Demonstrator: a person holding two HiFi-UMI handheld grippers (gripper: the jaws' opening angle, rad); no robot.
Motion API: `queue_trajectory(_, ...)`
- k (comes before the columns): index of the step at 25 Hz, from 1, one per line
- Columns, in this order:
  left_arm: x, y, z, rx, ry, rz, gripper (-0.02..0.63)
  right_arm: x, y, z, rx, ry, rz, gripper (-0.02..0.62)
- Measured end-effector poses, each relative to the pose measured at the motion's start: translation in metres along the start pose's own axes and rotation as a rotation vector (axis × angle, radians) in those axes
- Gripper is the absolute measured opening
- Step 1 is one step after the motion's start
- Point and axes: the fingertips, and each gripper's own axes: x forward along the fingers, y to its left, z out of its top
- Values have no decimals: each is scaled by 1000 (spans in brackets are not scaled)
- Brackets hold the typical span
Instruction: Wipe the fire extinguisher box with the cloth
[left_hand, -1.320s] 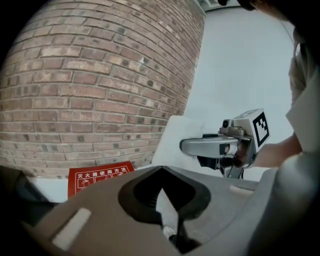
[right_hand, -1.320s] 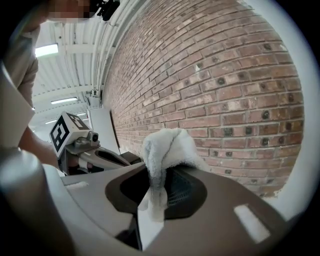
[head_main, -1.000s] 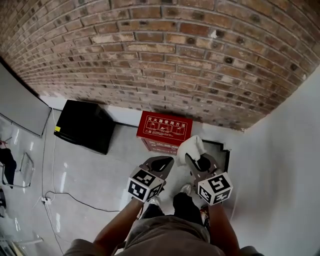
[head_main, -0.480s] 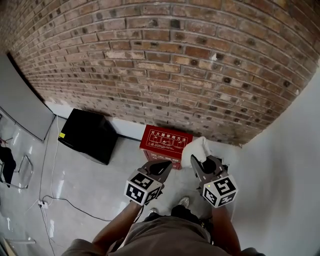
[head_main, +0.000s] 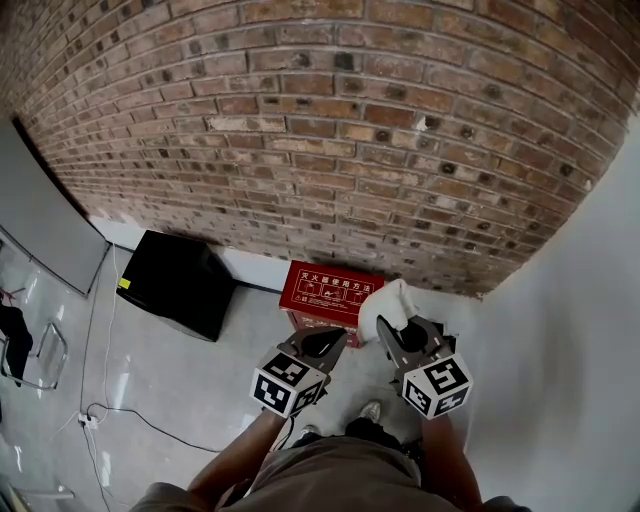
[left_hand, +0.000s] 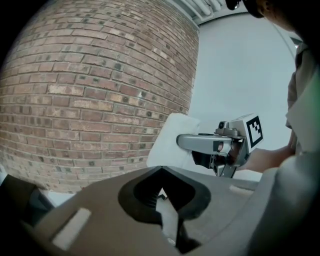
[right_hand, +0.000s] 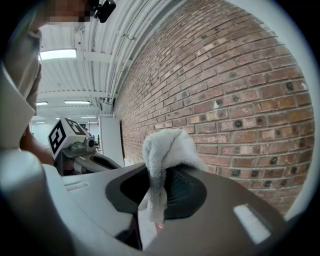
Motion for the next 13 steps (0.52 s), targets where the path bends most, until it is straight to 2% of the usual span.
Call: queue_trajectory(13, -4, 1, 5, -23, -17, 5, 3, 3, 2, 7, 15, -16, -5, 89)
